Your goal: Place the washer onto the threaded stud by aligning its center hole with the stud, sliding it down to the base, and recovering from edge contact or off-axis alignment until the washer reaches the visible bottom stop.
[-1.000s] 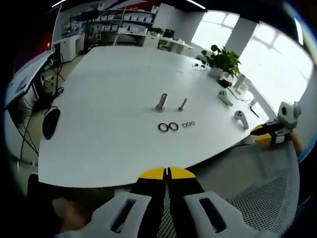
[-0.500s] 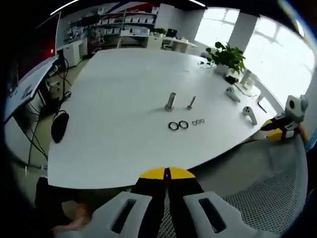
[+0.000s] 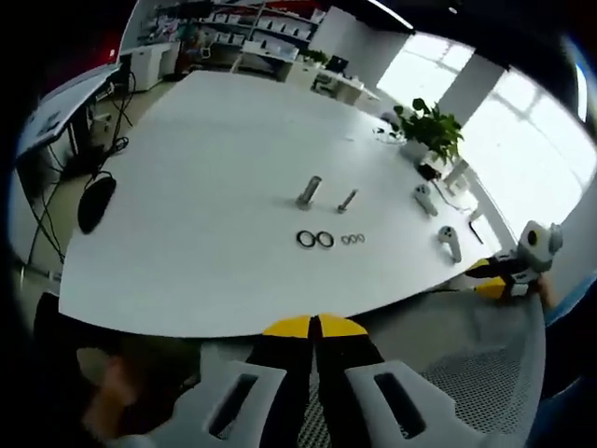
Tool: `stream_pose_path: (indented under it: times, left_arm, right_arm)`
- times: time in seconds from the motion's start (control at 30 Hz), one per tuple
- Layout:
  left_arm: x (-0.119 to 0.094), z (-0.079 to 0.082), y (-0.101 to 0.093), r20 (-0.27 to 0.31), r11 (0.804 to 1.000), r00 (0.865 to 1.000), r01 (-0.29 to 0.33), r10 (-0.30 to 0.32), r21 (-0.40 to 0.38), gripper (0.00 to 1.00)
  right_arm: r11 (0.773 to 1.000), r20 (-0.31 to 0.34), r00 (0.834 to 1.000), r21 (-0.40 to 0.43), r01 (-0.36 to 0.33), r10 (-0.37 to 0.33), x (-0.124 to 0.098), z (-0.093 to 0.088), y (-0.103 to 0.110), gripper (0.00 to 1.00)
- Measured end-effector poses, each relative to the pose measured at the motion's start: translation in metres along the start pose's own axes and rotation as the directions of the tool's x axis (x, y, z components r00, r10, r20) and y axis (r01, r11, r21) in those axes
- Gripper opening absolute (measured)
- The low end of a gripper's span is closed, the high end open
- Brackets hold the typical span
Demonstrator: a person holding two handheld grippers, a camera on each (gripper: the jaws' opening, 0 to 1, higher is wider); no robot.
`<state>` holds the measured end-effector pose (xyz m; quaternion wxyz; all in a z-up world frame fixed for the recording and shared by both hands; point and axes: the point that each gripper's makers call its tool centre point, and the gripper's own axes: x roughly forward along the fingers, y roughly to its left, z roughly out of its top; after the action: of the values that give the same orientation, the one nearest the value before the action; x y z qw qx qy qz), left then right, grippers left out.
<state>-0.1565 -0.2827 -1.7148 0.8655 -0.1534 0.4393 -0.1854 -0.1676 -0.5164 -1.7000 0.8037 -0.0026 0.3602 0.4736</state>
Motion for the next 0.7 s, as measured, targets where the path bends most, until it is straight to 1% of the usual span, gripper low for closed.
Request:
stream_pose_path:
  times: [0.13, 0.2, 0.27, 0.43, 0.53, 0.57, 0.6, 0.7]
  left_arm:
    - [0.0, -0.002, -0.001, -0.007, 1.0, 1.0, 0.003, -0.003, 0.004, 0.0]
    - [0.0, -0.002, -0.001, -0.006, 1.0, 1.0, 0.008, -0.008, -0.004, 0.0]
    - [0.0, -0.001, -0.003, -0.002, 0.999, 1.0, 0.023, -0.023, -0.028, 0.0]
    - [-0.001, -0.001, -0.002, 0.005, 0.999, 1.0, 0.022, -0.022, -0.039, 0.0]
    - [-0.001, -0.008, 0.005, -0.036, 1.0, 0.999, -0.008, 0.008, -0.006, 0.0]
    - [0.0, -0.009, 0.005, -0.041, 1.0, 0.999, -0.009, 0.009, -0.004, 0.0]
    - [0.0, -0.008, 0.004, -0.039, 1.0, 0.999, -0.009, 0.009, -0.006, 0.0]
    - [-0.002, -0.002, 0.006, -0.004, 0.999, 1.0, 0.005, -0.005, -0.04, 0.0]
  right_arm:
    - [1.0, -0.006, 1.0, -0.001, -0.004, 0.004, 0.0, -0.001, 0.0, 0.24]
    - [1.0, -0.024, 1.0, -0.004, -0.012, 0.012, 0.001, -0.004, 0.002, 0.24]
    - [1.0, -0.036, 0.999, -0.006, -0.014, 0.014, 0.001, -0.005, 0.003, 0.24]
    - [1.0, -0.075, 0.997, -0.022, -0.014, 0.013, 0.002, -0.012, 0.004, 0.24]
    - [0.999, -0.09, 0.996, -0.032, -0.029, 0.026, 0.002, -0.014, 0.007, 0.24]
    - [0.999, -0.097, 0.995, -0.036, -0.033, 0.029, 0.003, -0.014, 0.007, 0.24]
    - [0.998, -0.105, 0.994, -0.042, -0.036, 0.032, 0.003, -0.015, 0.008, 0.24]
    - [0.997, -0.123, 0.991, -0.053, -0.058, 0.051, 0.004, -0.018, 0.011, 0.24]
